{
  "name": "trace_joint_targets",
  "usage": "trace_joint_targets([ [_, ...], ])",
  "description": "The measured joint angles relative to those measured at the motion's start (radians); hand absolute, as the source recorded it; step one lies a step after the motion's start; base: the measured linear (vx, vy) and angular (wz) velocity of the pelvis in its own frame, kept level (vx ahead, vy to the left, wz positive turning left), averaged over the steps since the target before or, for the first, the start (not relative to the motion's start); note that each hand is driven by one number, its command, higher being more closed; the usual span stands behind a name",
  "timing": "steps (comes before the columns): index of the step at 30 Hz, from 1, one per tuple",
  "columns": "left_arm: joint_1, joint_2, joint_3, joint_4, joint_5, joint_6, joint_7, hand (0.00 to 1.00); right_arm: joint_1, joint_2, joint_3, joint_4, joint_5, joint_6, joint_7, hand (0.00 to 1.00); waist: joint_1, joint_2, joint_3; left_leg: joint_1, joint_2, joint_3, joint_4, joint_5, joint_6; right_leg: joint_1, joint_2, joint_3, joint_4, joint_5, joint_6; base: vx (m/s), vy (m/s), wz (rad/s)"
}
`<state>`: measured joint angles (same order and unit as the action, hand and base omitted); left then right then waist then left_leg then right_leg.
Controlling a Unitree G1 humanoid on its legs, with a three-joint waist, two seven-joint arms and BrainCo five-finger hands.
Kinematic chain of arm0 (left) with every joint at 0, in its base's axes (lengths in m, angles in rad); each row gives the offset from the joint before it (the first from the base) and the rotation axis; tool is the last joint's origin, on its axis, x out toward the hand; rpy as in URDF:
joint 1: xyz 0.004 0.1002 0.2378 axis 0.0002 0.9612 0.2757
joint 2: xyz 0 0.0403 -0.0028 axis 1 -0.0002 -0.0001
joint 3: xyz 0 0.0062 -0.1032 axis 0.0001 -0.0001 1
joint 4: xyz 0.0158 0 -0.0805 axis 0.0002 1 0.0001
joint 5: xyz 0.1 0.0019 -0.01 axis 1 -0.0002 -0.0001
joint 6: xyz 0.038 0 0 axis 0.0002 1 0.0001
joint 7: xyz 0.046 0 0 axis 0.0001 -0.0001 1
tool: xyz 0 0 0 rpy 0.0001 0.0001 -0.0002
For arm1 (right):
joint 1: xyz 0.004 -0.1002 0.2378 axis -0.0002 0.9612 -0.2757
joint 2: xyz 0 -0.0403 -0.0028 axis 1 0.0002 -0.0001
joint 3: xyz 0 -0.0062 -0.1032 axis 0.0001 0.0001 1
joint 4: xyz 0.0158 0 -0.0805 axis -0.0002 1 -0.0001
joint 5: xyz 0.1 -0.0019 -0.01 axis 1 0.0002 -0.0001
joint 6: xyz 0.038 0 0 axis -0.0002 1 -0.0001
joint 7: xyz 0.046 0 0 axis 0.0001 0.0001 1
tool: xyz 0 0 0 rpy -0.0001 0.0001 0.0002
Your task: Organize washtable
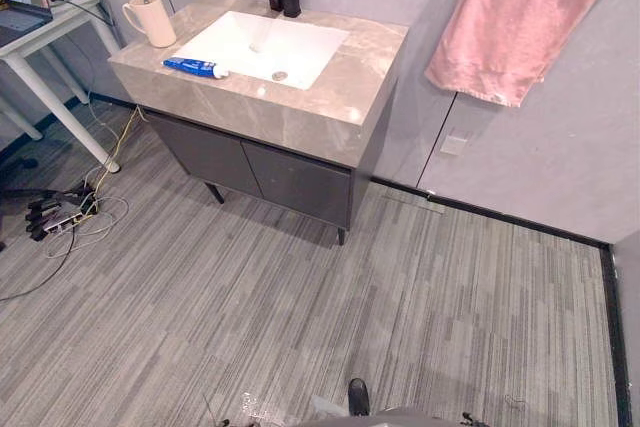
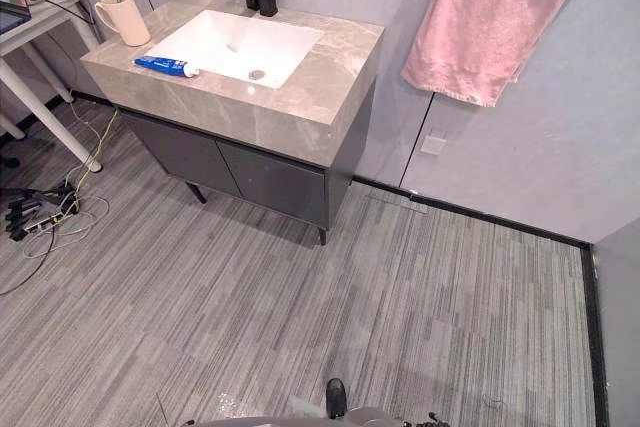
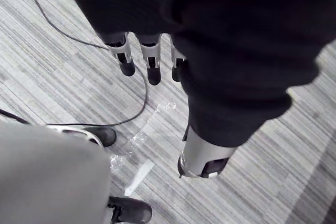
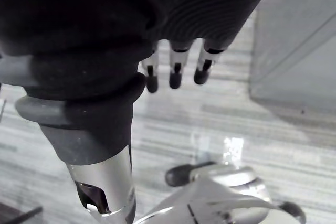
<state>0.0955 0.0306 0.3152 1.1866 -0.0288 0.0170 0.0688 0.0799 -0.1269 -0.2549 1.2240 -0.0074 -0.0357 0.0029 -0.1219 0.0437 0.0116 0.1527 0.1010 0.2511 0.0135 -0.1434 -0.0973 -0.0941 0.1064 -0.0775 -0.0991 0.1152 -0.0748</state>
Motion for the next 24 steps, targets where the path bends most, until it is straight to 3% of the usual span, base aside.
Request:
trace_joint_targets([
  [2, -0.049, -0.009, -0.050, 0.040, -0.007, 0.001, -0.003, 0.00, -0.011, -0.009, 0.067, 0.008, 0.046, -0.001, 0.003, 0.00, -0.001, -0.006, -0.039, -0.015, -0.011, -0.001, -0.004, -0.014, 0.016, -0.035, -0.020, -0.001, -0.005, 0.018, 0.025, 0.01, 0.070, -0.04],
  [12, -0.047, -0.006, -0.081, 0.039, -0.007, -0.001, -0.002, 0.00, -0.014, -0.010, 0.067, 0.008, 0.047, -0.001, 0.002, 0.00, 0.002, 0.000, -0.041, -0.056, -0.012, -0.020, -0.008, -0.014, 0.016, -0.067, -0.033, -0.047, -0.006, 0.013, 0.020, 0.01, 0.029, 0.09],
  [19, -0.024, -0.019, -0.043, 0.018, -0.009, -0.003, 0.004, 0.00, -0.044, -0.028, 0.090, 0.008, 0.045, 0.002, 0.000, 0.00, 0.031, 0.027, -0.033, -0.061, -0.014, -0.051, 0.003, -0.014, 0.015, -0.060, -0.057, -0.137, -0.005, -0.006, 0.042, 0.04, 0.085, 0.06],
  [22, -0.017, -0.032, -0.006, 0.009, -0.009, -0.003, 0.006, 0.00, -0.053, -0.028, 0.097, 0.007, 0.044, 0.001, 0.001, 0.00, 0.031, 0.032, -0.026, -0.043, -0.011, -0.059, 0.026, -0.017, 0.012, -0.026, -0.059, -0.152, 0.001, -0.025, 0.046, 0.09, 0.078, 0.05],
  [23, -0.015, -0.043, 0.006, -0.002, -0.008, -0.003, 0.007, 0.00, -0.053, -0.029, 0.097, 0.006, 0.043, 0.001, 0.001, 0.00, 0.035, 0.036, -0.020, -0.035, -0.011, -0.060, 0.056, -0.025, 0.011, -0.026, -0.062, -0.147, 0.047, -0.040, 0.054, 0.13, 0.083, -0.11],
  [24, -0.014, -0.053, 0.006, -0.006, -0.007, -0.004, 0.007, 0.00, -0.051, -0.030, 0.099, 0.006, 0.043, -0.001, 0.001, 0.00, 0.048, 0.040, -0.015, -0.032, -0.009, -0.064, 0.093, -0.041, 0.016, -0.057, -0.068, -0.136, 0.163, -0.087, 0.034, 0.13, 0.080, -0.24],
])
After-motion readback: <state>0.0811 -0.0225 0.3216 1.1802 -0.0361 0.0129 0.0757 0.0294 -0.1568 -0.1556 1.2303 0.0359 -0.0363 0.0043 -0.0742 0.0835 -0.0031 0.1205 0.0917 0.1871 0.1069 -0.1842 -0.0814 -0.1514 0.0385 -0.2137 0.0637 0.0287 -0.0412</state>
